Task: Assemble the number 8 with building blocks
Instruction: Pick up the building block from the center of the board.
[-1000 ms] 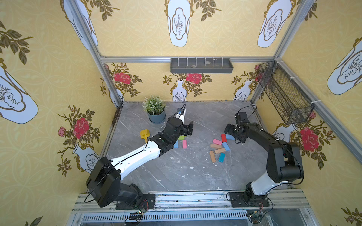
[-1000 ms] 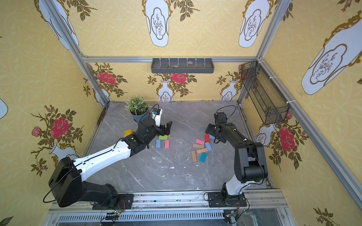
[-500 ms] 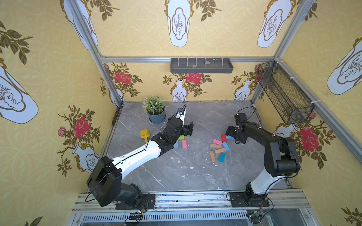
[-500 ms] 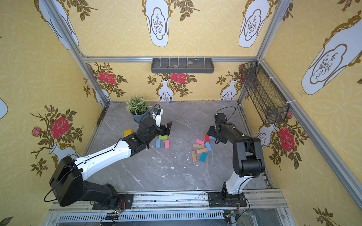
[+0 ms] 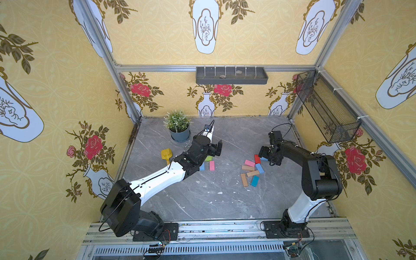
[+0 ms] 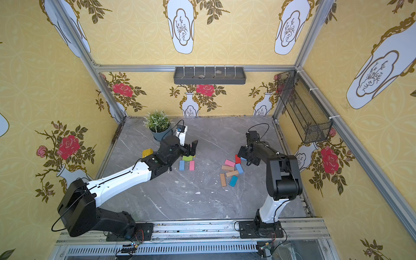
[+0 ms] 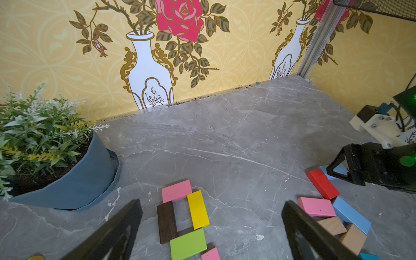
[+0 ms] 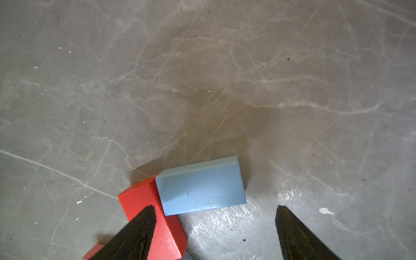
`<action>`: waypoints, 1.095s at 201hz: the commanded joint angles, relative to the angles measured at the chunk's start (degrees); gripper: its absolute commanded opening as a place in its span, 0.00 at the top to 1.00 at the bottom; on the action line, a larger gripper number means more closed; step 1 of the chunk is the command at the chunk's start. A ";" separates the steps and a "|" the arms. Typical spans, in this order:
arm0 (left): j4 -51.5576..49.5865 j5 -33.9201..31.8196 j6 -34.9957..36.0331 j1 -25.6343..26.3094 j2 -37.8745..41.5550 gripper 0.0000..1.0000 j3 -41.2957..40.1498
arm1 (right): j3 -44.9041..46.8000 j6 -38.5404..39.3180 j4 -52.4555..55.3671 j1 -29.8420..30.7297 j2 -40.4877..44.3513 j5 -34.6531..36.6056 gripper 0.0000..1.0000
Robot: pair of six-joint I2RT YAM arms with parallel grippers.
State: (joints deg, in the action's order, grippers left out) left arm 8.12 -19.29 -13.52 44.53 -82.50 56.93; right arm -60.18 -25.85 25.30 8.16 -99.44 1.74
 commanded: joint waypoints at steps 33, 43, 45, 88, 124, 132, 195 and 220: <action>1.20 -0.34 0.41 -0.30 -0.38 0.00 -0.22 | -0.95 0.73 0.00 0.00 -1.46 0.41 0.15; 1.20 -0.31 0.34 -0.32 -0.47 0.00 -0.24 | -0.90 0.78 -0.07 0.00 -1.65 0.54 0.16; 1.20 -0.33 0.34 -0.32 -0.47 0.00 -0.24 | -0.99 0.79 -0.01 0.01 -1.64 0.57 0.16; 1.14 -0.37 0.33 -0.41 -0.66 0.00 -0.25 | -1.64 1.28 -0.03 0.01 -2.77 0.51 0.17; 1.13 -0.40 0.34 -0.50 -0.73 0.00 -0.24 | -2.41 1.69 0.21 0.00 -3.73 0.33 0.17; 1.19 -0.40 0.32 -0.50 -0.86 0.00 -0.24 | -2.47 1.80 0.24 -0.04 -3.90 0.37 0.17; 1.11 -0.68 0.37 -0.58 -0.91 0.00 -0.32 | -3.31 2.18 0.63 0.02 -5.30 -0.07 0.25; 1.09 -0.75 0.20 -0.59 -0.87 0.00 -0.40 | -3.40 2.35 0.72 0.00 -5.41 0.33 0.29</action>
State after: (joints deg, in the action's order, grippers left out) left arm 8.10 -19.51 -13.54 44.05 -83.11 56.93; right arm -63.24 -23.92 25.52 8.16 -104.47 1.89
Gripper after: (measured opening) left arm 0.998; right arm 0.735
